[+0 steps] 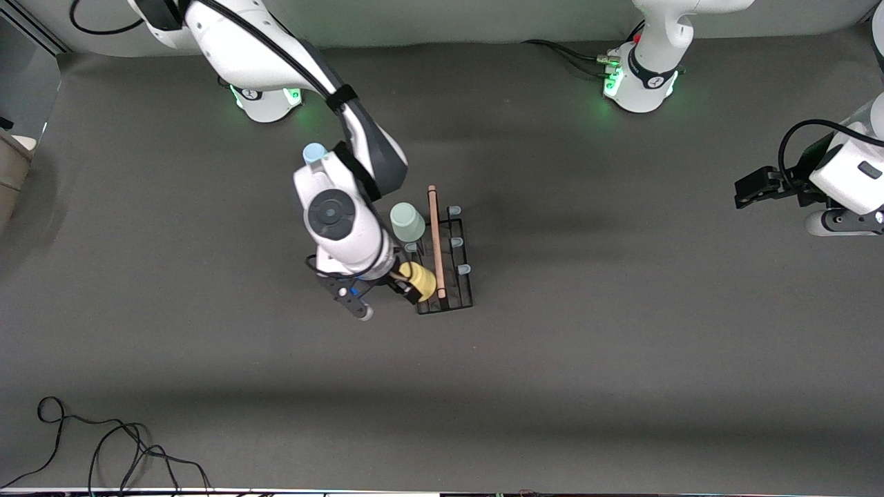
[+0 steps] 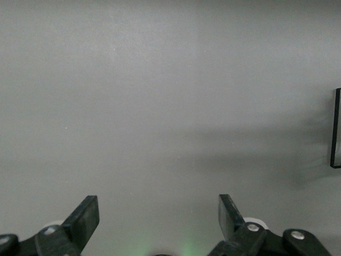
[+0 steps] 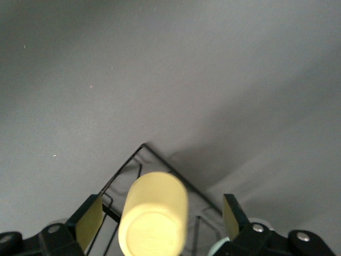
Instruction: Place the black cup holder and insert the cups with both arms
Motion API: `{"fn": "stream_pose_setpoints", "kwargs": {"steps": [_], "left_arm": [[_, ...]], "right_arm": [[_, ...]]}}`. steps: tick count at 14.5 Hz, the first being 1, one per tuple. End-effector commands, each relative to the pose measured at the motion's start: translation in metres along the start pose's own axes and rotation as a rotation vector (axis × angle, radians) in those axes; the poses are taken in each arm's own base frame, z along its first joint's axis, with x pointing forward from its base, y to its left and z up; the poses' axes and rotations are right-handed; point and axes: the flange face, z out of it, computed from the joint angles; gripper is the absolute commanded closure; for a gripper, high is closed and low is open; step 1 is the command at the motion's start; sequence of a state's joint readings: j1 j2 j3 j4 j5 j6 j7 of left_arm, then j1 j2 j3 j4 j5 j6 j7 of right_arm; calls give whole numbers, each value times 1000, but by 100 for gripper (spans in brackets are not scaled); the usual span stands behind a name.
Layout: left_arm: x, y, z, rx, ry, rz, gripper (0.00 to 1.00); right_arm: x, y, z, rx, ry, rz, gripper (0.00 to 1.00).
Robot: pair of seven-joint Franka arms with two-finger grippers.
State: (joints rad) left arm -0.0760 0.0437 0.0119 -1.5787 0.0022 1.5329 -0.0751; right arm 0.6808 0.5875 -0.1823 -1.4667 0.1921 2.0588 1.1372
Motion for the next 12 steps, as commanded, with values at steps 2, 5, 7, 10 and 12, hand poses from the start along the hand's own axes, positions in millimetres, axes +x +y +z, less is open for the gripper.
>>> {"fn": "stream_pose_setpoints", "kwargs": {"steps": [2, 5, 7, 10, 12], "left_arm": [[-4, 2, -3, 1, 5, 12, 0], [-4, 2, -3, 1, 5, 12, 0], [-4, 2, -3, 1, 4, 12, 0], [-4, 2, -3, 1, 4, 12, 0], [-4, 2, -3, 1, 5, 12, 0]], "right_arm": [[46, 41, -85, -46, -8, -120, 0], [81, 80, -140, -72, -20, -205, 0], [104, 107, -174, -96, -33, -268, 0], [146, 157, -229, -126, -42, -363, 0], [166, 186, -252, -135, -41, -386, 0]]}}
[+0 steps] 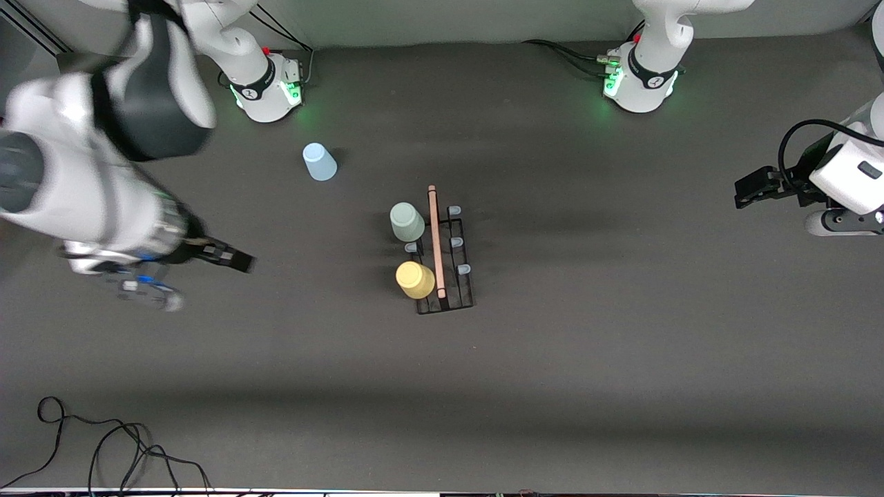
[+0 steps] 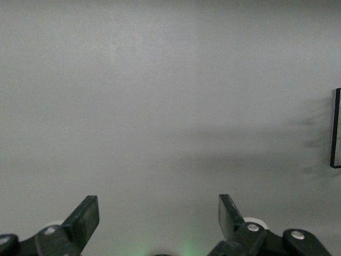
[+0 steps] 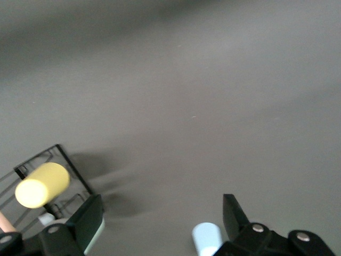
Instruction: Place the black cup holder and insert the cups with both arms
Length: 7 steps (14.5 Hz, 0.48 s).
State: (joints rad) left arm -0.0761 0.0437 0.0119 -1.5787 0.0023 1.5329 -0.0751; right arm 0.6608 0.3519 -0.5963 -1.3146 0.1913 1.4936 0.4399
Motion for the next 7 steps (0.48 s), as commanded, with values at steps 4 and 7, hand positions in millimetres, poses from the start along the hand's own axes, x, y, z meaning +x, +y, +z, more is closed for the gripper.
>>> {"fn": "stream_pose_setpoints", "kwargs": {"steps": [4, 7], "left_arm": [[-3, 2, -3, 1, 7, 12, 0], [-3, 2, -3, 1, 8, 12, 0]], "right_arm": [[14, 62, -39, -16, 33, -82, 0], [19, 81, -45, -35, 47, -107, 0]]}}
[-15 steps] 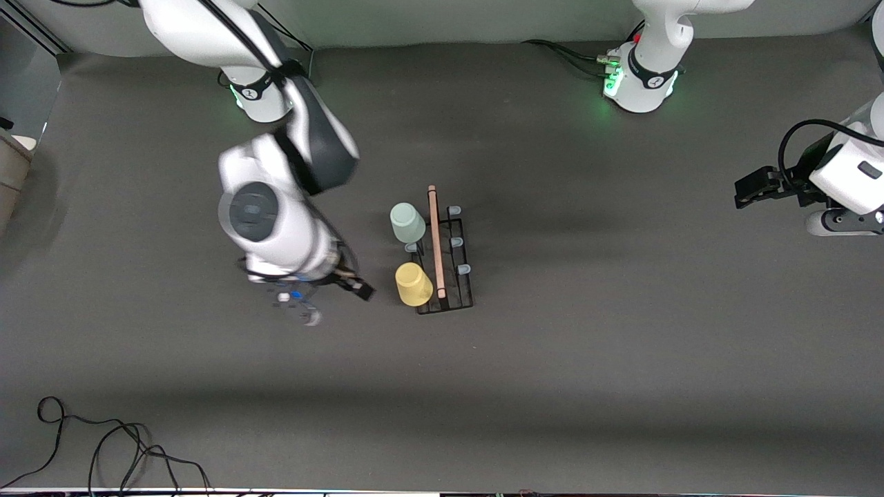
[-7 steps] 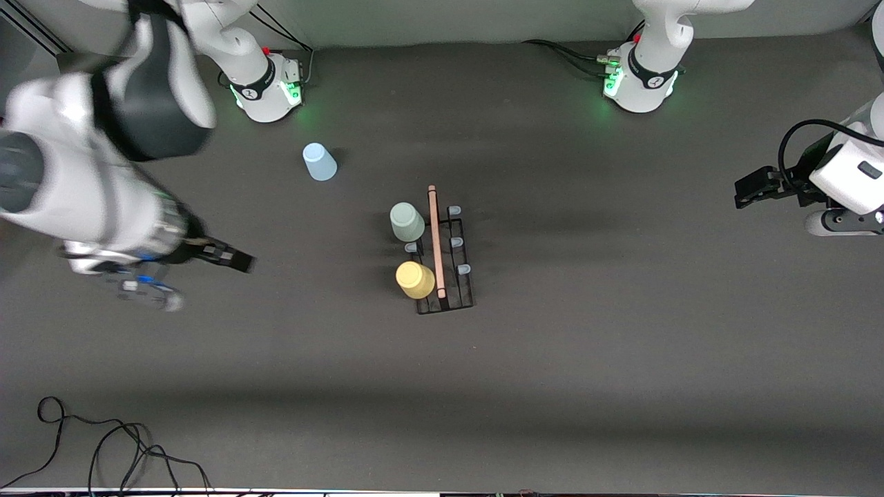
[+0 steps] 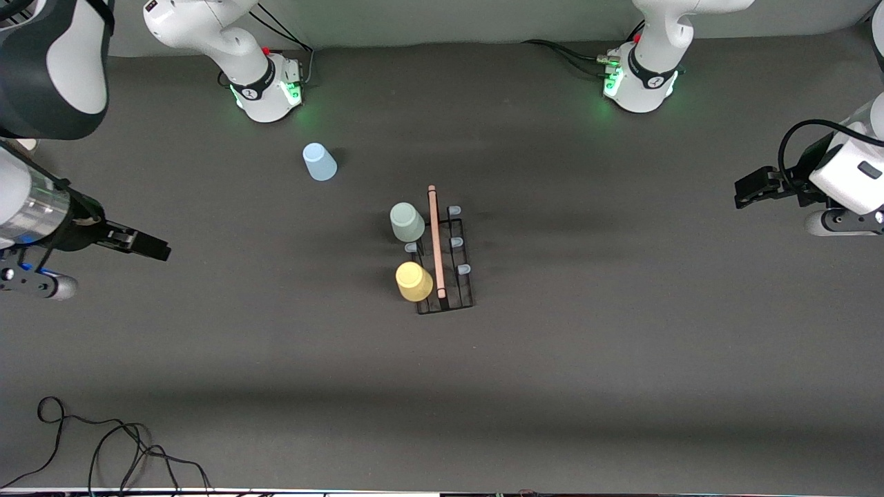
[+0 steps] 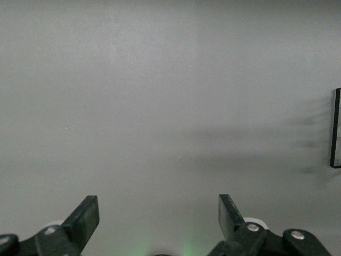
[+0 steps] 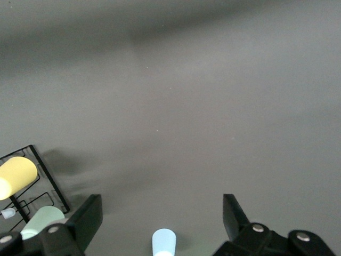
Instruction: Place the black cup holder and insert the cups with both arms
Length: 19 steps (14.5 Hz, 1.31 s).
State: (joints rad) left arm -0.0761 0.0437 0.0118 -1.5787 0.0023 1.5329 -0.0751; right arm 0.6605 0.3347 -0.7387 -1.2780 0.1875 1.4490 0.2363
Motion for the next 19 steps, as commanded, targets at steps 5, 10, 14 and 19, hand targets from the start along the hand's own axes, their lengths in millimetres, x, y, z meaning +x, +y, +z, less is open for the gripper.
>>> {"fn": "stream_pose_setpoints", "kwargs": {"steps": [5, 10, 14, 19], "left_arm": [[-3, 1, -3, 1, 8, 12, 0], [-3, 1, -3, 0, 10, 12, 0], [-3, 1, -3, 0, 10, 12, 0], [-3, 1, -3, 0, 10, 12, 0]], "right_arm": [[-2, 45, -6, -29, -41, -24, 0], [-2, 54, -4, -21, -51, -40, 0], [6, 83, 0, 28, -73, -7, 0], [5, 104, -5, 45, -73, -25, 0]]}}
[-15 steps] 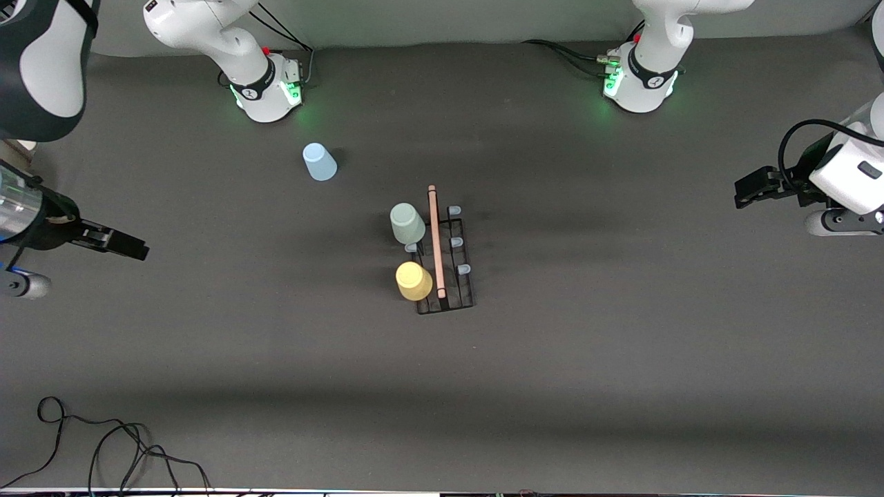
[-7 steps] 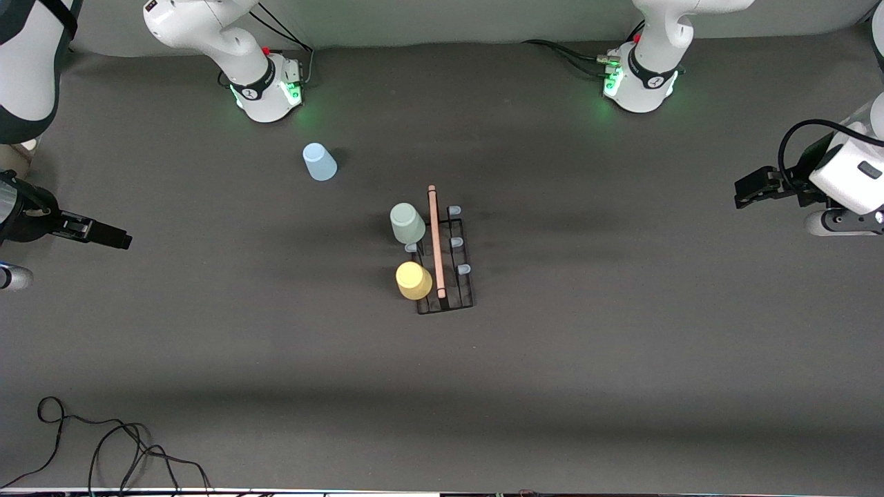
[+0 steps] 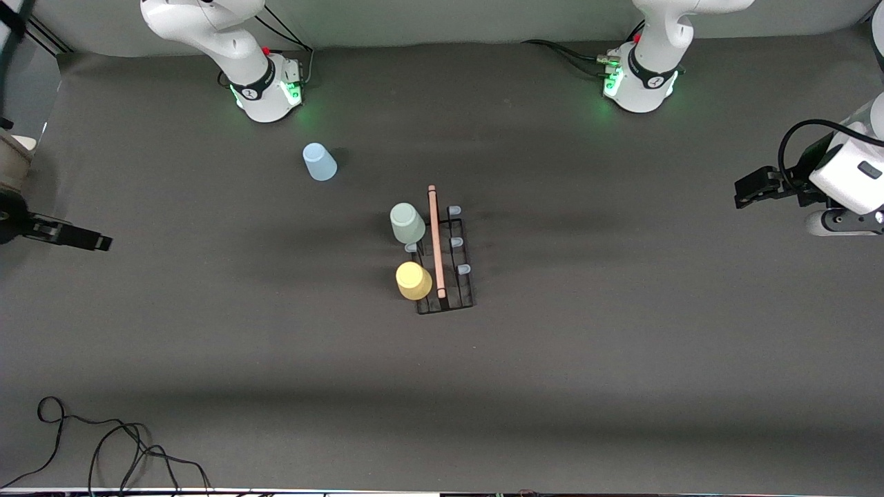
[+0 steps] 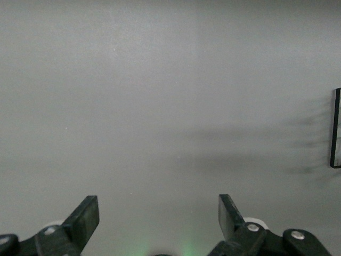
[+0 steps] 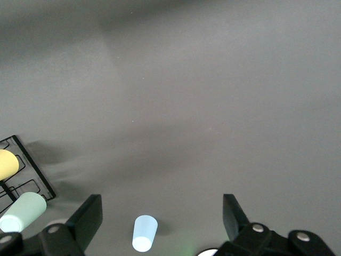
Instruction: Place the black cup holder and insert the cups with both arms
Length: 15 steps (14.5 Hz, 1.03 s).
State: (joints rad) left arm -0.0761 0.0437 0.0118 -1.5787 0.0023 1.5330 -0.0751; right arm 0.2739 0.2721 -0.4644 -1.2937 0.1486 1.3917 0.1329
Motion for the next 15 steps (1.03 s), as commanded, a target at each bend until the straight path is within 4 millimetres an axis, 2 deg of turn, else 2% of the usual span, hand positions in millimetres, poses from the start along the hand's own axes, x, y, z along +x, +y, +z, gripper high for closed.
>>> {"fn": "stream_pose_setpoints", "kwargs": {"steps": [1, 4, 9, 15], "left_arm": [[-3, 1, -3, 0, 10, 12, 0], [-3, 1, -3, 0, 10, 12, 0], [-4, 1, -4, 0, 8, 11, 0], [-5, 0, -4, 1, 7, 11, 0]], "right_arm": [[-16, 0, -6, -30, -4, -47, 0], [-30, 15, -1, -31, -6, -51, 0], [-63, 8, 22, -81, 46, -104, 0], [-56, -8, 21, -64, 131, -139, 0]]}}
